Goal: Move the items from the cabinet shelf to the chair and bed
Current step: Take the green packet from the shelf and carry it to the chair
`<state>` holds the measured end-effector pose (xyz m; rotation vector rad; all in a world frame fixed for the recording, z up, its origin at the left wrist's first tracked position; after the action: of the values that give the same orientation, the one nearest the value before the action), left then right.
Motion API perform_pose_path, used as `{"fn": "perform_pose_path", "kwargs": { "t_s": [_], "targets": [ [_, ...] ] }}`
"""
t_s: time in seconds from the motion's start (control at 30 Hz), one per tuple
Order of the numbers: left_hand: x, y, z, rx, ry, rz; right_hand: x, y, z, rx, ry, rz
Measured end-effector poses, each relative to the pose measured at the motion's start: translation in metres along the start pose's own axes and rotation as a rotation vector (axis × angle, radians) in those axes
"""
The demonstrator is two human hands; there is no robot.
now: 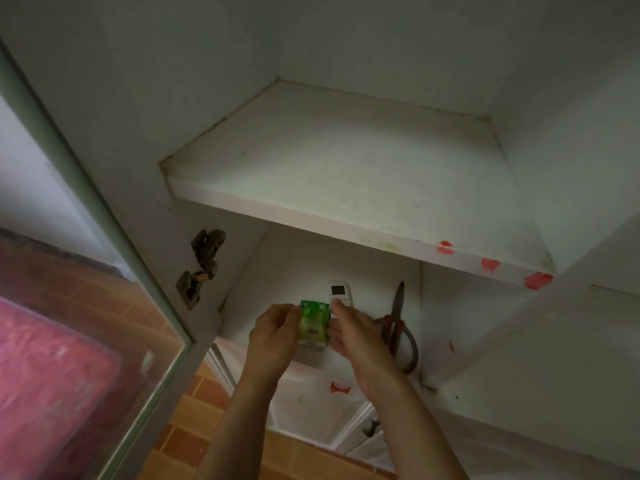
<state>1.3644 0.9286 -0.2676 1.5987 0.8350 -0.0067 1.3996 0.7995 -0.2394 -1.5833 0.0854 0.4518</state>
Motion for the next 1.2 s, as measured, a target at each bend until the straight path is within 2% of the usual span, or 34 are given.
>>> {"fn": "perform_pose_path", "kwargs": {
  "t_s": [0.1, 0.23, 0.53, 0.73, 0.9, 1.03, 1.2],
  "targets": [
    [0.001, 0.002, -0.001, 0.111, -0.019, -0.005, 0.000, -0.002, 0.004, -0.010, -0.019, 0.019],
    [0.000, 0.002, -0.003, 0.124, -0.029, 0.023, 0.001, 0.002, 0.006, -0.034, -0.002, 0.021],
    [-0.005, 0.001, -0.011, -0.054, 0.010, 0.059, 0.000, 0.005, 0.007, -0.016, 0.116, -0.059],
    [-0.016, 0.013, -0.014, -0.088, -0.037, 0.158, -0.011, -0.006, 0.004, -0.044, 0.160, -0.202],
    [-0.030, 0.025, -0.020, -0.219, -0.090, 0.169, -0.028, -0.014, 0.000, -0.042, 0.203, -0.281],
    [-0.046, 0.032, -0.022, -0.295, -0.100, 0.189, -0.040, -0.017, -0.006, 0.022, 0.189, -0.289],
    [-0.067, 0.035, -0.027, -0.332, -0.023, 0.210, -0.046, -0.025, -0.009, 0.140, 0.101, -0.304]
  ]
}}
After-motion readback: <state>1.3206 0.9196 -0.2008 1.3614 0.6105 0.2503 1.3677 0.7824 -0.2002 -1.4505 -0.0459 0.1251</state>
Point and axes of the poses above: each hand's wrist, its own x-axis towards the middle knuckle, its own z-axis out of the palm, y = z × x, the point moved 1 cm from there along x, towards the middle knuckle, and after that the axes turned 10 degrees about -z, right-handed, at the moved point
